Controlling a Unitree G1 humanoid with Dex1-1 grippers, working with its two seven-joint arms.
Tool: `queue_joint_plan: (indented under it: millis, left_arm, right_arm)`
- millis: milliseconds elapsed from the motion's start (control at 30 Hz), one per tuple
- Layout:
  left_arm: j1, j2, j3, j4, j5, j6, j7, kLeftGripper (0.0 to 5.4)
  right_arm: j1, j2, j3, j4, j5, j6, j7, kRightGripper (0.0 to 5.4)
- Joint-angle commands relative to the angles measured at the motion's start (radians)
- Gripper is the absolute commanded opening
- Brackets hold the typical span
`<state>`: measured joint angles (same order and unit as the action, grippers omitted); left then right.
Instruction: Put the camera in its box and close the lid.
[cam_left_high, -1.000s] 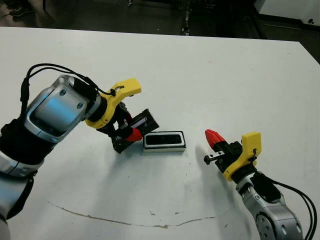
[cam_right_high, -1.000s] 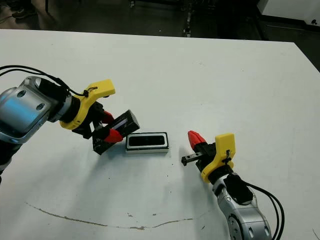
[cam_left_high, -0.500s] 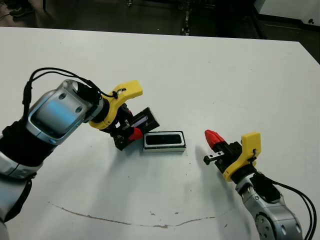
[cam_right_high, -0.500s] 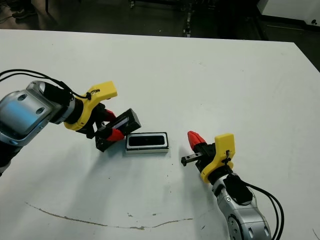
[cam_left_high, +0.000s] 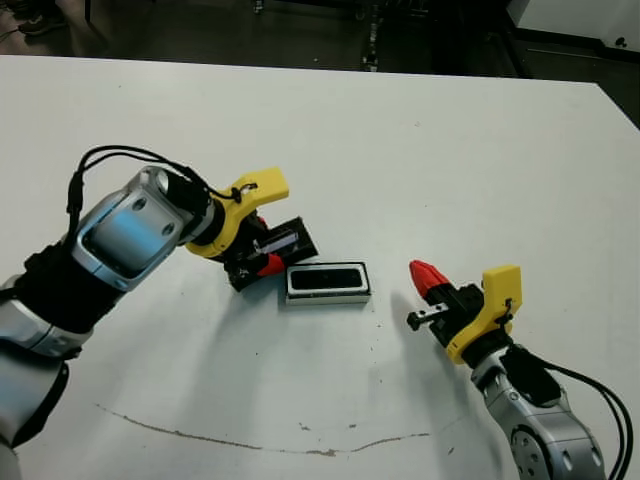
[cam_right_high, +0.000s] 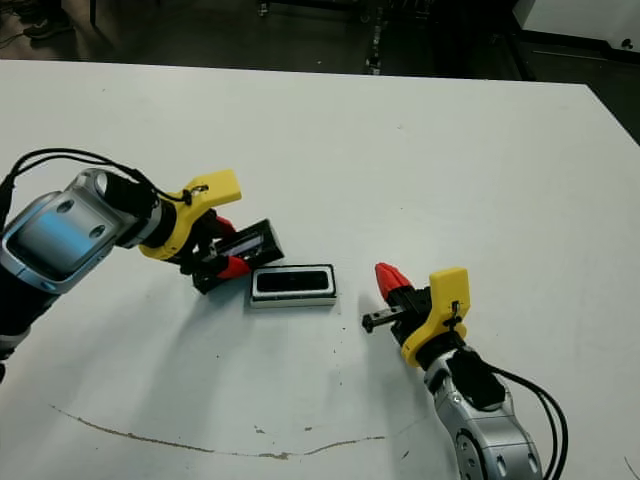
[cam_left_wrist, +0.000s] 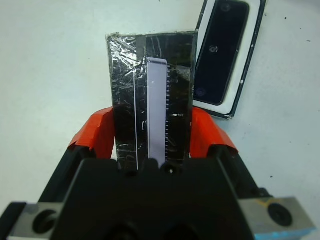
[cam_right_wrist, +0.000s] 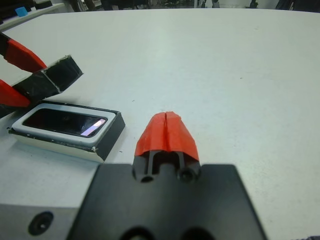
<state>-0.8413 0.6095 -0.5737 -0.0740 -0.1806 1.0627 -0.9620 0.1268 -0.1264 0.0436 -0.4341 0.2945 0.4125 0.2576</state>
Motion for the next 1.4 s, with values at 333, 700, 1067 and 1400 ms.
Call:
queue_joint_plan:
  millis: [333,700,1067,1400]
  left_arm:
    - [0.005,-0.007,-0.034,0.016,-0.012,-0.005,-0.066,3.1]
    - [0.011,-0.004,-0.015,-0.052,-0.043,0.013,-0.093,3.1]
    - [0.027,-0.013,-0.022,-0.096,-0.061,0.042,-0.064,3.1]
    - [0.072,-0.05,-0.029,-0.076,-0.059,-0.011,-0.042,3.1]
  right_arm:
    - [0.01,-0.012,0.002,0.018,-0.014,-0.007,0.002,0.0]
    - [0.011,-0.012,0.006,0.02,-0.014,-0.004,0.004,0.0]
    - [0.014,-0.013,0.008,0.017,-0.013,-0.006,0.007,0.0]
    - [0.011,-0.01,0.005,0.016,-0.009,-0.006,0.005,0.0]
